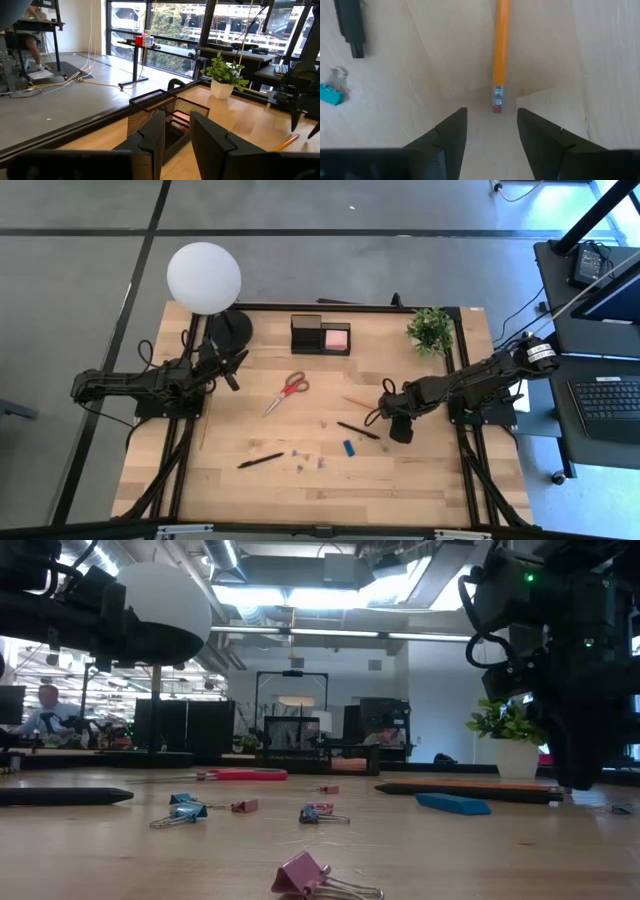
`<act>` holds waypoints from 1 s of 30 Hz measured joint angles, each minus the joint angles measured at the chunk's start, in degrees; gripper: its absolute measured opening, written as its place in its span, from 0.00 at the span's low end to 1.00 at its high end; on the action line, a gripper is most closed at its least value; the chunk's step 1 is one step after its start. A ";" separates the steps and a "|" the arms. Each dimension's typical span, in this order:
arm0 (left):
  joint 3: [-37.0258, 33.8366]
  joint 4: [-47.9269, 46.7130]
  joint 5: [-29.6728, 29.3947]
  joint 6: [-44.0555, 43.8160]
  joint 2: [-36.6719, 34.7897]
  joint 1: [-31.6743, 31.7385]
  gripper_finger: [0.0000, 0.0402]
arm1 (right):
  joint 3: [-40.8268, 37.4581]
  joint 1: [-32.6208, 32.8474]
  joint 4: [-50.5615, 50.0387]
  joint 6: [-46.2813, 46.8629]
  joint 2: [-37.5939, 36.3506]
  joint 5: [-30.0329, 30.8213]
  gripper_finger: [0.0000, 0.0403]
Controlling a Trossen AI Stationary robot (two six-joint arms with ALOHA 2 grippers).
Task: Pick and place office supplies into organizer
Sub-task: Put the orange pencil into the black desk organizer
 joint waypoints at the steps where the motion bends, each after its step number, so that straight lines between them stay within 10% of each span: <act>1: -0.01 0.00 0.00 -0.01 0.00 0.00 0.21 | 0.00 -0.01 0.30 0.03 0.00 -0.04 0.44; 17: 0.00 0.00 0.00 -0.02 0.00 0.01 0.21 | -3.54 -0.01 6.59 2.91 -0.28 0.36 0.43; 30: -0.02 0.00 0.00 -0.02 0.00 0.02 0.21 | -3.58 -0.01 5.55 -3.01 -0.11 2.34 0.18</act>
